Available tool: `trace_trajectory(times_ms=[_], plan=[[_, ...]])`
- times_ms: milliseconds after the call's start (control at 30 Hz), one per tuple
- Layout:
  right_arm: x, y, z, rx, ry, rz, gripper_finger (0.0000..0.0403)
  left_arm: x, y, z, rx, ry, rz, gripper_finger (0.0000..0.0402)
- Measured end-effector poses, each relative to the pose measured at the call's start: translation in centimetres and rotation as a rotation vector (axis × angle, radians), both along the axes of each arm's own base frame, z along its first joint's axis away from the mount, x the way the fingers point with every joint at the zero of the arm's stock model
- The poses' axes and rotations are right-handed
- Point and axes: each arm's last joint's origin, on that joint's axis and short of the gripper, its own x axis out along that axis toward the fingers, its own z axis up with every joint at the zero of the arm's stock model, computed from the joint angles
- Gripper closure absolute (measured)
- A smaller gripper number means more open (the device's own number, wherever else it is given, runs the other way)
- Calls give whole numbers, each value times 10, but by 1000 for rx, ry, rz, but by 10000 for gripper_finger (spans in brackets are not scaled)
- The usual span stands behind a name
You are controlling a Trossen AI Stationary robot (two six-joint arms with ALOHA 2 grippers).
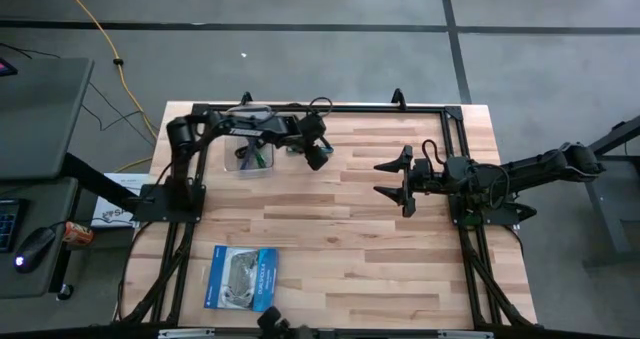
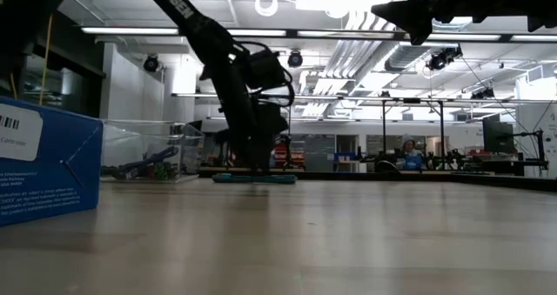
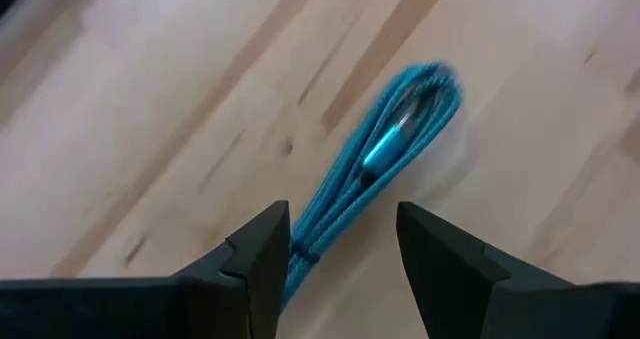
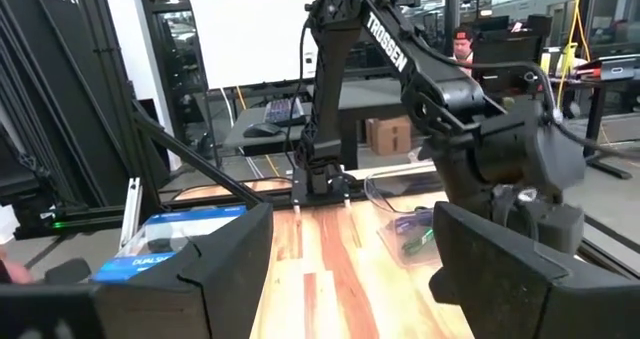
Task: Pick and place USB-C Cables
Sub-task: Put the blue USB cable into the transparent bin
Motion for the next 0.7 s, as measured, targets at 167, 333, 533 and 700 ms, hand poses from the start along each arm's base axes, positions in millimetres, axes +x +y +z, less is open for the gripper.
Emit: trace_trajectory(times_ms=[167,333,533,700], plan=[[0,0,0,0,1,0,135,-2,4,-11,14,46,18,236],[0,0,0,0,3,-1,135,-2,5,-14,38,71,32,236],[0,0,0,0,3,-1,135,-3,4,-15,21,81,24,236],[0,0,0,0,3,-1,135,-5,-1,-16,-8,127,-20,236]])
